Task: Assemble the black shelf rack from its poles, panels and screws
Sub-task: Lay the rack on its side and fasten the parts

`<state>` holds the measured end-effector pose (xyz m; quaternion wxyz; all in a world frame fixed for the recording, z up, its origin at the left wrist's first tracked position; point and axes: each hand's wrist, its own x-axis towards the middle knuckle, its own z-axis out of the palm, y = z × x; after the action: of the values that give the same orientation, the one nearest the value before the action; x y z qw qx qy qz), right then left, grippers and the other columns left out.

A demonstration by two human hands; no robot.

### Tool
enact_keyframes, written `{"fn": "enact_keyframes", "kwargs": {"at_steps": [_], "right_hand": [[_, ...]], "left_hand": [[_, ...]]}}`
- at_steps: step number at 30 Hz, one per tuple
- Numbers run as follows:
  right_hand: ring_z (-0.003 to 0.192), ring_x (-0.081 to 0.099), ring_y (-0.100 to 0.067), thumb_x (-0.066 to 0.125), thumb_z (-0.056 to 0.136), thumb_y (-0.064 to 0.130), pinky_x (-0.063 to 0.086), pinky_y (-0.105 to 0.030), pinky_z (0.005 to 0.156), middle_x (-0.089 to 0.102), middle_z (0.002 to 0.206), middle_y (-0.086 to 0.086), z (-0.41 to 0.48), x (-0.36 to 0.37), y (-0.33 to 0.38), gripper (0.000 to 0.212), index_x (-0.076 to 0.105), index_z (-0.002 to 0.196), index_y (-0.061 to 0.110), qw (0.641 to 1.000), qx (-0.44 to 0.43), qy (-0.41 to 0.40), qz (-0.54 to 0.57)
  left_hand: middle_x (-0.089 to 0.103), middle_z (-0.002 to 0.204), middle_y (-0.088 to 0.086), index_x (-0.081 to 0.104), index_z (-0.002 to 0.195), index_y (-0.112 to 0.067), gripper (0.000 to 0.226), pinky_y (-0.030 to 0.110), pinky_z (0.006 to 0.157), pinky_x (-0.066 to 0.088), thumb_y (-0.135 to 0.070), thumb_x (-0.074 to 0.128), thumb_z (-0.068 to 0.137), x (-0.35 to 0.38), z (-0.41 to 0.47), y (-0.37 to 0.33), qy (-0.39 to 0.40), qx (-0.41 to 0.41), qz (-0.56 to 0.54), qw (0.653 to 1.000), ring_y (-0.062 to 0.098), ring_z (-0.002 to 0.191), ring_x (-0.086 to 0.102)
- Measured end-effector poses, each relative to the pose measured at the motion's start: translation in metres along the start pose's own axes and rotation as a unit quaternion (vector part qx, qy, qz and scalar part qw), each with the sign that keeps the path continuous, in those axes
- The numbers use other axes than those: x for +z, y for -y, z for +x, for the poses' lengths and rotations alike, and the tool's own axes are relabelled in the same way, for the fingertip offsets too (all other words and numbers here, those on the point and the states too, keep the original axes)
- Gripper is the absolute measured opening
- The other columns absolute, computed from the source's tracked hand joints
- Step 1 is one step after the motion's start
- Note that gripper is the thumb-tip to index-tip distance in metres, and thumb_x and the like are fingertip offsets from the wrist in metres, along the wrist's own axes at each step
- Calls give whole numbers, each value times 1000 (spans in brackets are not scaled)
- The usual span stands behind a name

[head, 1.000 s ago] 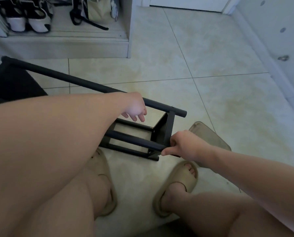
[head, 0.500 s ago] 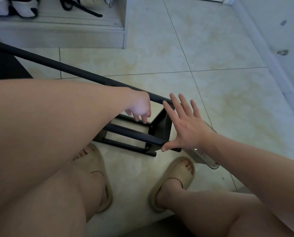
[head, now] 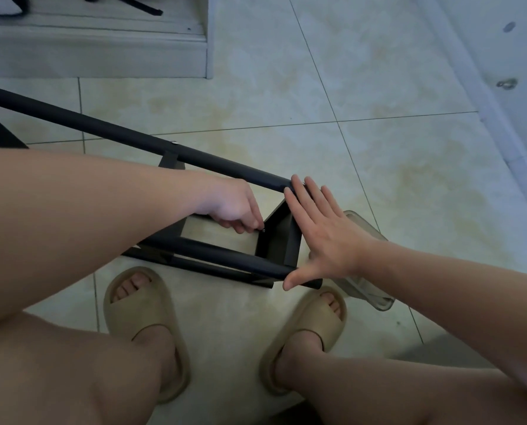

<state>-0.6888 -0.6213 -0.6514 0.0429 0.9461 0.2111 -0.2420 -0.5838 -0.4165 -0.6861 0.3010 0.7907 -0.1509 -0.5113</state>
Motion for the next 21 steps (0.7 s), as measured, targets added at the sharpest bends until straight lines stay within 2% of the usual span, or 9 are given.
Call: {"fn": "enact_keyframes", "kwargs": {"at_steps": [4,10,16,21], "right_hand": [[148,-37,-28,29,53,108,-16,-47,124,-41,159,-9,1,3,-1,153,-27,156,10,1000,0,-6,4],[149,-35,-28,30,53,107,-18,-46,123,-37,162,-9,2,4,-1,152,-22,158,10,1000,-1,-9,11],[150,-34,-28,33,53,106,-17,-47,124,-35,163,-9,3,5,-1,152,-19,159,12,1000,-2,-13,23],[151,-31,-29,34,53,106,-15,-48,124,-32,164,-9,2,5,0,151,-16,160,11,999,-2,-21,28]], "left_hand": [[75,74,-9,76,89,-26,16,20,63,51,-14,67,94,1,11,8,16,11,-67,998,3,66,67],[78,84,0,76,94,-16,13,22,70,57,-6,68,92,12,19,16,66,2,-117,991,8,75,71],[74,75,-1,75,97,-13,8,24,66,55,-13,68,94,25,27,8,57,10,-157,986,7,65,65],[75,80,5,74,98,-10,10,26,70,58,-7,69,91,24,25,6,83,-5,-213,973,11,67,68]]}}
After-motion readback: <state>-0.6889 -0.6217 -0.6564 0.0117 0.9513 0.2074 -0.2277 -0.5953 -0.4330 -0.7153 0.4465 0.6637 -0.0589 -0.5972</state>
